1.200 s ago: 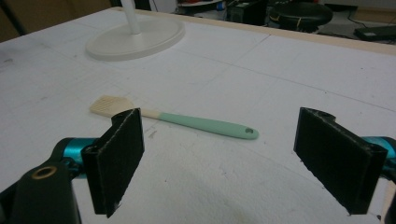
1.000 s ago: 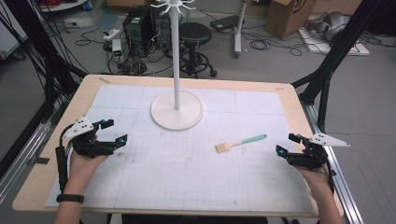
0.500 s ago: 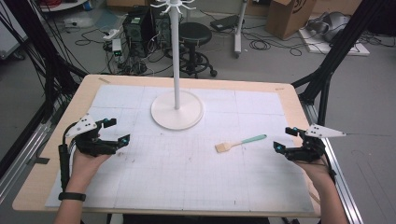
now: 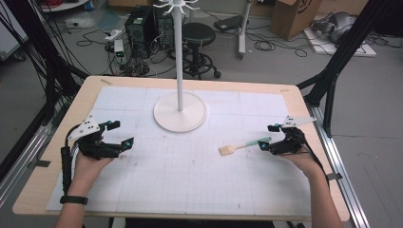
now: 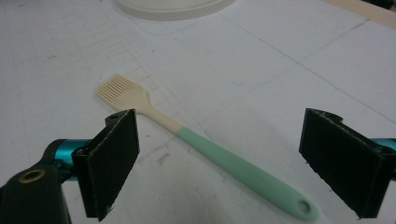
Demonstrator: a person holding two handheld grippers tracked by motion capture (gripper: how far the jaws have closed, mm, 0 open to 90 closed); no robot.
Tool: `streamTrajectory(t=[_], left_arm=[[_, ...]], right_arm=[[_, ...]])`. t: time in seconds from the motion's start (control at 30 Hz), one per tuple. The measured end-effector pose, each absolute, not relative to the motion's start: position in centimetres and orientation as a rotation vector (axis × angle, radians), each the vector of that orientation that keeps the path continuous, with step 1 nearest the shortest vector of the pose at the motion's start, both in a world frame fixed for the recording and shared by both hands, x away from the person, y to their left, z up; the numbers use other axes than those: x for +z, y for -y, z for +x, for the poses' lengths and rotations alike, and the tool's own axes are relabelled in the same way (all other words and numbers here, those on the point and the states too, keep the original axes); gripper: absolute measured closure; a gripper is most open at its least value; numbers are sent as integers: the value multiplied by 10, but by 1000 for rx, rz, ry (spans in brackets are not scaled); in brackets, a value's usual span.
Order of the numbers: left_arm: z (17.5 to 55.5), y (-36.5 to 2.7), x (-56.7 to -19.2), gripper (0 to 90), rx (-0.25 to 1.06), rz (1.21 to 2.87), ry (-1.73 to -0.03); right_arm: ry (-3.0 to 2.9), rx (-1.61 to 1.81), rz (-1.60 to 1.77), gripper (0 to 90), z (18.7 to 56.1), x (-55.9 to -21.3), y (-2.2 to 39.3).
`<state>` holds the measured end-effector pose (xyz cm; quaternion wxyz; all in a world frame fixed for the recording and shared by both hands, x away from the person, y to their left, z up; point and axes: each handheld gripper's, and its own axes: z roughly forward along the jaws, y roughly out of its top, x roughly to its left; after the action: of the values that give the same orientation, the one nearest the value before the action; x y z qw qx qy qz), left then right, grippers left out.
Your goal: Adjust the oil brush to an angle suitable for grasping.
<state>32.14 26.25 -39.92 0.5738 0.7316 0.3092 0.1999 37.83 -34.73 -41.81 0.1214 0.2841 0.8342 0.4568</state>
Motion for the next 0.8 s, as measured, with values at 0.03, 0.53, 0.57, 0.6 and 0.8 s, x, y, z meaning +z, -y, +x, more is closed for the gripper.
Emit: streamTrajectory(t=[0.03, 0.53, 0.57, 0.6, 0.8], left_arm=[[321, -262, -399, 109, 469, 1715, -725], [321, -262, -399, 109, 453, 1713, -722], [321, -262, -399, 109, 452, 1713, -723], [321, -262, -399, 109, 452, 1715, -726], [322, -262, -400, 109, 445, 1709, -734]], right_arm=[[-2450, 1333, 812, 114, 380, -420, 342], [-2623, 1149, 758, 157, 400, -443, 312], [-2627, 1140, 755, 159, 401, -443, 311], [-2635, 1135, 747, 177, 401, -443, 310], [-2661, 1086, 712, 264, 401, -445, 305]])
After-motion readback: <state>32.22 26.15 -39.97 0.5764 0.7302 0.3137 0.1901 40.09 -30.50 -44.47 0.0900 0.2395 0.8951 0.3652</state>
